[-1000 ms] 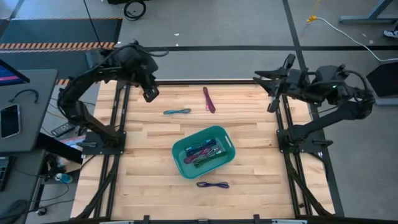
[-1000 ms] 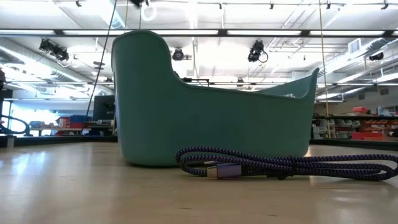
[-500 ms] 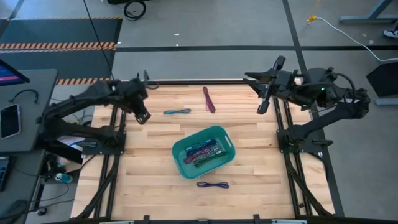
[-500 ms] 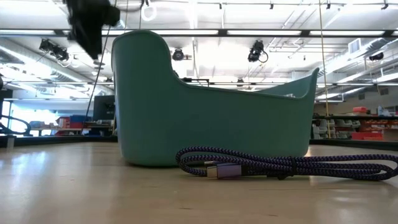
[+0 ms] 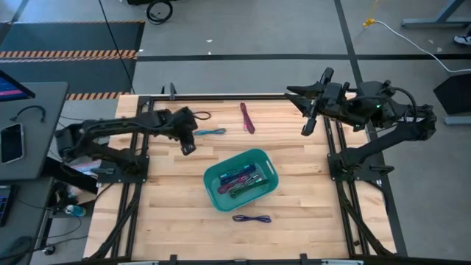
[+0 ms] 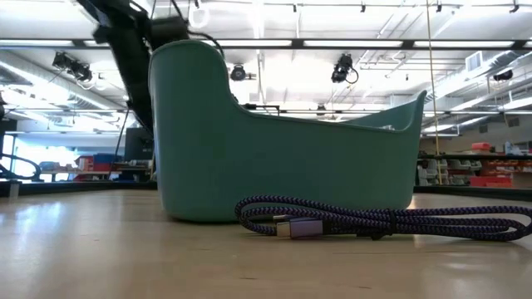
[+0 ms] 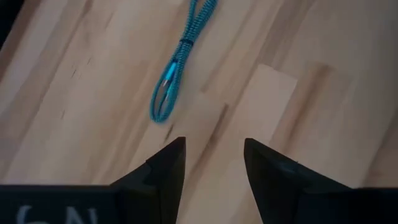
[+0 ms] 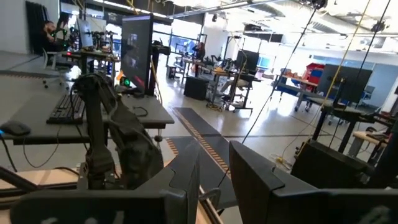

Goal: Pick and place USB-C Cables
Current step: Put the blue charger cable into the blue bin

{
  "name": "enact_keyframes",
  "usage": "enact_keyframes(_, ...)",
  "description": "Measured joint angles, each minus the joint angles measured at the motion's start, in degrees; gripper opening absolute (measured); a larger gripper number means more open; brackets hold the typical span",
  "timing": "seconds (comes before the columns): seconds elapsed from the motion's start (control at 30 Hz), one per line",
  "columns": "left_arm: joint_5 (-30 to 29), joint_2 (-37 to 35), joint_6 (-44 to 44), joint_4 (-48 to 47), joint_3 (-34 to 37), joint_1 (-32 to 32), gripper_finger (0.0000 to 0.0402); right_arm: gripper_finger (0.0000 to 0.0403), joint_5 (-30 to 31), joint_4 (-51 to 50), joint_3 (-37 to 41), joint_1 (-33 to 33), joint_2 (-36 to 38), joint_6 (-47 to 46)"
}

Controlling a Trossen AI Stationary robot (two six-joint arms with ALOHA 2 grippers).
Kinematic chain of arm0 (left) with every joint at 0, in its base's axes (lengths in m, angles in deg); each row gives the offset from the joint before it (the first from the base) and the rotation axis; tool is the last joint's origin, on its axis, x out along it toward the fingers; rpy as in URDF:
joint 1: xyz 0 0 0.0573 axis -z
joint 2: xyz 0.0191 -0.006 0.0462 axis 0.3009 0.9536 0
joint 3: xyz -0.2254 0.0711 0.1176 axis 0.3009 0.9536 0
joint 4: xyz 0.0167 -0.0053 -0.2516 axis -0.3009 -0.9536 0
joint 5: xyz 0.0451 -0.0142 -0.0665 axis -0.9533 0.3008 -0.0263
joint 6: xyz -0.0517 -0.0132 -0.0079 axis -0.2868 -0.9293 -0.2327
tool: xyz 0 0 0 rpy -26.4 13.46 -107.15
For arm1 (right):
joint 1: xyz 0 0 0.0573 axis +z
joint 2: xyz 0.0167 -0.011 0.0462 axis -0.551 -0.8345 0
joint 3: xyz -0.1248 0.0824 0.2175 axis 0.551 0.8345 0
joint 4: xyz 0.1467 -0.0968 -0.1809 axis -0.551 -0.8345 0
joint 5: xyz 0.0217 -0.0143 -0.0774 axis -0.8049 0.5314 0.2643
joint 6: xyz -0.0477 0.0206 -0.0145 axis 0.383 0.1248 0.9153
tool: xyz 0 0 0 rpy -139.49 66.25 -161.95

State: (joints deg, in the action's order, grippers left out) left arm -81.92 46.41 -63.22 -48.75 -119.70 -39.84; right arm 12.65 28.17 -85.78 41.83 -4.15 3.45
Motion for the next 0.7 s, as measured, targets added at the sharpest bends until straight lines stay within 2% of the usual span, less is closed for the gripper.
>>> enact_keyframes(0.37,-3.4,16.4,21.2,0.9,-12.4,-1.0,0.0169,0.0092,0.0,-0.1,0.0,0.0,-0.3,-1.7)
enact_keyframes(0.43,-1.4,19.0,23.5,1.0,-14.7,-1.7,0.0169,0.0092,0.0,-0.1,0.0,0.0,-0.4,-1.8)
enact_keyframes(0.57,6.3,23.6,26.9,0.8,-18.2,-3.7,0.0169,0.0092,0.0,-0.1,0.0,0.0,-0.4,-1.7)
enact_keyframes(0.7,6.8,26.6,29.2,0.4,-20.9,-5.2,0.0169,0.0092,0.0,-0.1,0.0,0.0,-0.4,-1.7)
